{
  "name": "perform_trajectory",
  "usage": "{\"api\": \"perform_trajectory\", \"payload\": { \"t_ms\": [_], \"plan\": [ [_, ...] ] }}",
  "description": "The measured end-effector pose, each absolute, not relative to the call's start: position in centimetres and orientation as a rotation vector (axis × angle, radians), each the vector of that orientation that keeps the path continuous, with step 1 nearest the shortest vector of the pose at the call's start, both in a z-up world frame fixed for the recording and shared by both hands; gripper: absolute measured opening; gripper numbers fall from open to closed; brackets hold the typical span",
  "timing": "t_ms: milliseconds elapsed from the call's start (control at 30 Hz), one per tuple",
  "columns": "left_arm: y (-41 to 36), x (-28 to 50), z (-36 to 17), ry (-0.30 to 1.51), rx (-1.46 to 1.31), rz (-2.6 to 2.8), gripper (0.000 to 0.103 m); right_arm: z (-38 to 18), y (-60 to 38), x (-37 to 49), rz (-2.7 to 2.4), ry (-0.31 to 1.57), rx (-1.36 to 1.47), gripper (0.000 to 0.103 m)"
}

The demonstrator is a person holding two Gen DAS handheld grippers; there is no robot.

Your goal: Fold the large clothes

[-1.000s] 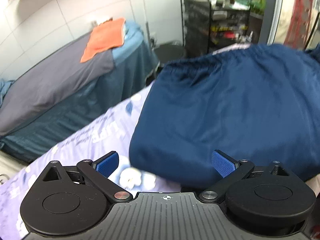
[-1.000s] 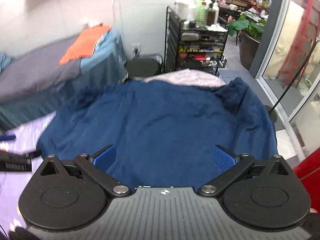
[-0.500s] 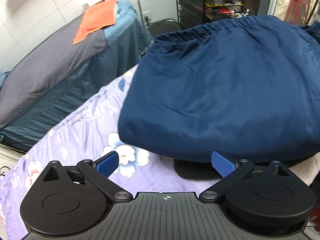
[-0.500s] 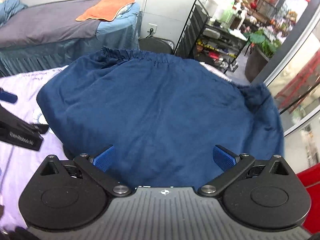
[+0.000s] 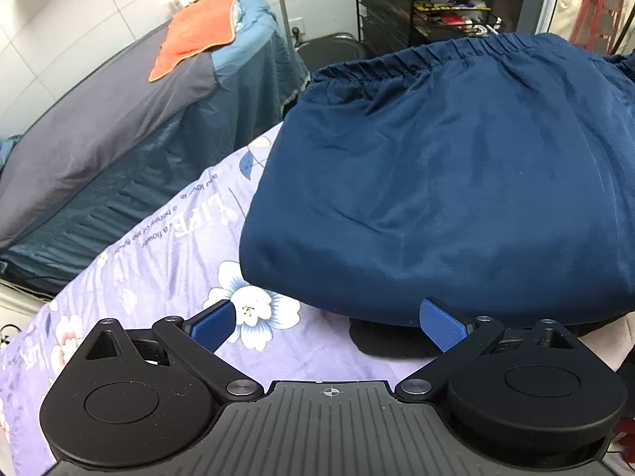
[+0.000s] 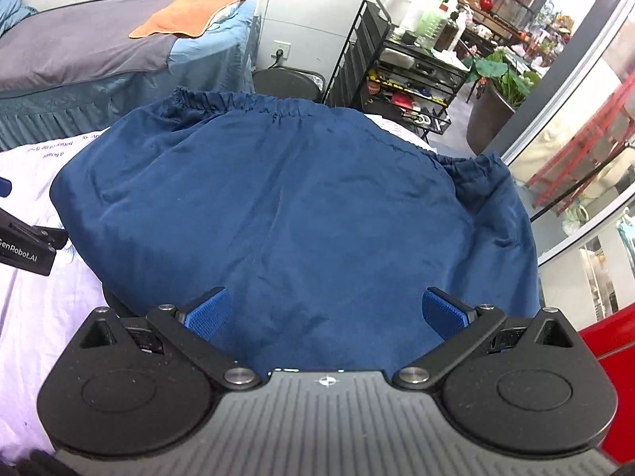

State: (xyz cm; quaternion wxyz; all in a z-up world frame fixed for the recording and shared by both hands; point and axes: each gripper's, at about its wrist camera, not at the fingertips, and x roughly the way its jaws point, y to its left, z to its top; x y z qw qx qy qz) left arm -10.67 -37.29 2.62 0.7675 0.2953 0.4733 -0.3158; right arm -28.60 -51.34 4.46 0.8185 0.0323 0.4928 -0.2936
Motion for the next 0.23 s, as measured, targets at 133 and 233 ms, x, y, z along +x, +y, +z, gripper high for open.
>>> {"api": "perform_trajectory", "payload": {
  "t_ms": [133,233],
  "plan": [
    [-37.15,-10.73,2.97,1.011,0.612,-0.709,0.103,4.40,-51.56,-28.77,-0.637,1.039,0.083,0.102],
    [-37.15,-11.10,3.36,0.978,0.603,-0.720,0.103,4.44,-51.76,-28.83,-0.643,1.030,0.095,0.102]
  ]
}}
